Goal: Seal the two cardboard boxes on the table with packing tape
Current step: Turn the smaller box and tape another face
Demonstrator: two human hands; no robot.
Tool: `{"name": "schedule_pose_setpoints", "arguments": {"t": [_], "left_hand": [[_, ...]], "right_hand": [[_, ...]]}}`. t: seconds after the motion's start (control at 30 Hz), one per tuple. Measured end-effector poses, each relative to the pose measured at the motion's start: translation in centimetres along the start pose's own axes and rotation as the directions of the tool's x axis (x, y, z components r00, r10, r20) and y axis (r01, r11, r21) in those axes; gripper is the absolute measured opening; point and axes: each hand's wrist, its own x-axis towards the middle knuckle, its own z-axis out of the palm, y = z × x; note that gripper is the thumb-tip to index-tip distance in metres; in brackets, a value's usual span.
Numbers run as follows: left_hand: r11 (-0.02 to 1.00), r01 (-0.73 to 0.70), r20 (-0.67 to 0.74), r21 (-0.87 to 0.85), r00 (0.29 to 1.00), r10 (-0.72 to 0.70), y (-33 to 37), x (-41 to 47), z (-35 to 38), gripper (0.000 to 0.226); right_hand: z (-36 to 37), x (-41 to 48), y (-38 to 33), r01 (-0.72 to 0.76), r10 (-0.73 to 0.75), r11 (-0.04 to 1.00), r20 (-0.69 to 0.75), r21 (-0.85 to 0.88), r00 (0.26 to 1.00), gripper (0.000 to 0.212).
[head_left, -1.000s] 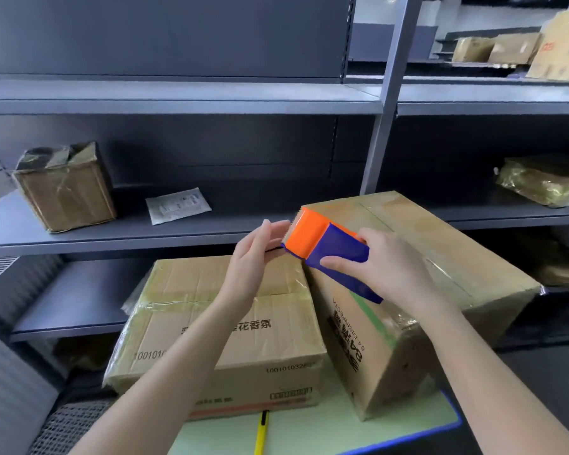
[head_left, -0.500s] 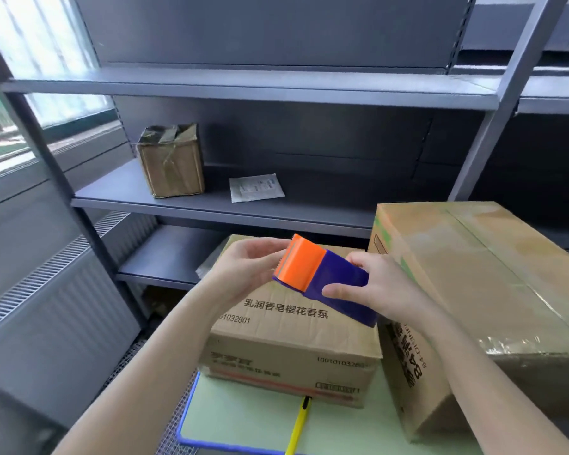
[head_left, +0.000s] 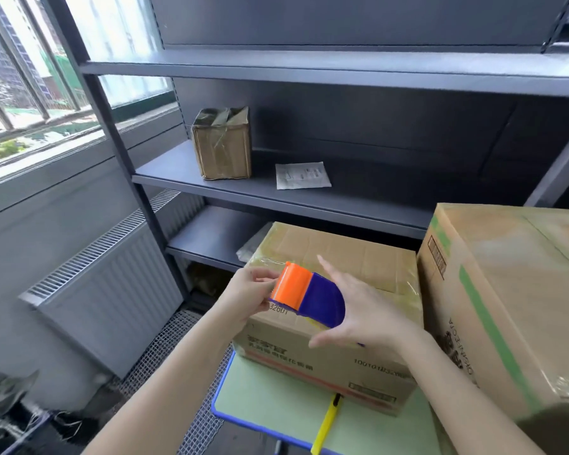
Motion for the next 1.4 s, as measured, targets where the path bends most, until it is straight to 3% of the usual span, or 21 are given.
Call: {"name": "schedule_pose_setpoints", "arguments": {"t": [0.07,0.33,0.5,0.6,0.73,0.97,1.13,1.4], "left_hand": [[0.999,0.001,-0.027,-0.032,1.0,-0.002,-0.6,0.4,-0.8,0.013],[0.997,-0.07,-0.019,0.04,0.997,0.071,-0.1,4.3,-3.9,0.01],[0.993,-0.065,0.062,0.102,0.996,0.059,0.5,7.7,-5.1,0.017],[0.981,-0.077,0.056,0.177,0.996,0.068,0.8,9.8,-6.3,0.024],[0.972,-0.076,0.046,0.222,0.997,0.068,1.1,12.3,-7.9,0.029],[0.979,-0.097,0.136,0.18,0.988,0.073,1.5,14.1,-10.5,0.025],[0.982,-0.06,0.003,0.182,0.998,0.061,2.0,14.9,-12.1,0.021],[0.98,-0.022,0.006,0.2,1.0,0.021,3.4,16.1,-13.5,0.026]], "right_hand": [[1.5,1.0,0.2,0.034,-0.034,0.995,-0.005,-0.095,0.999,0.129],[4.4,5.7,-0.4,-0.024,-0.09,0.937,-0.307,-0.348,0.947,0.067],[6.0,8.7,-2.4,-0.171,0.072,0.958,-0.387,-0.228,0.919,0.089],[6.0,10.6,-2.9,-0.189,0.093,0.958,-0.391,-0.214,0.916,0.078],[5.3,12.9,-3.7,-0.213,0.066,0.924,-0.416,-0.319,0.907,0.059],[4.1,14.2,-4.2,-0.164,0.038,0.943,-0.397,-0.289,0.917,0.056],[2.3,14.0,-3.4,-0.211,0.113,0.936,-0.329,-0.282,0.938,0.048],[-0.7,13.9,-1.4,-0.201,0.147,0.942,-0.207,-0.269,0.967,0.051]]}}
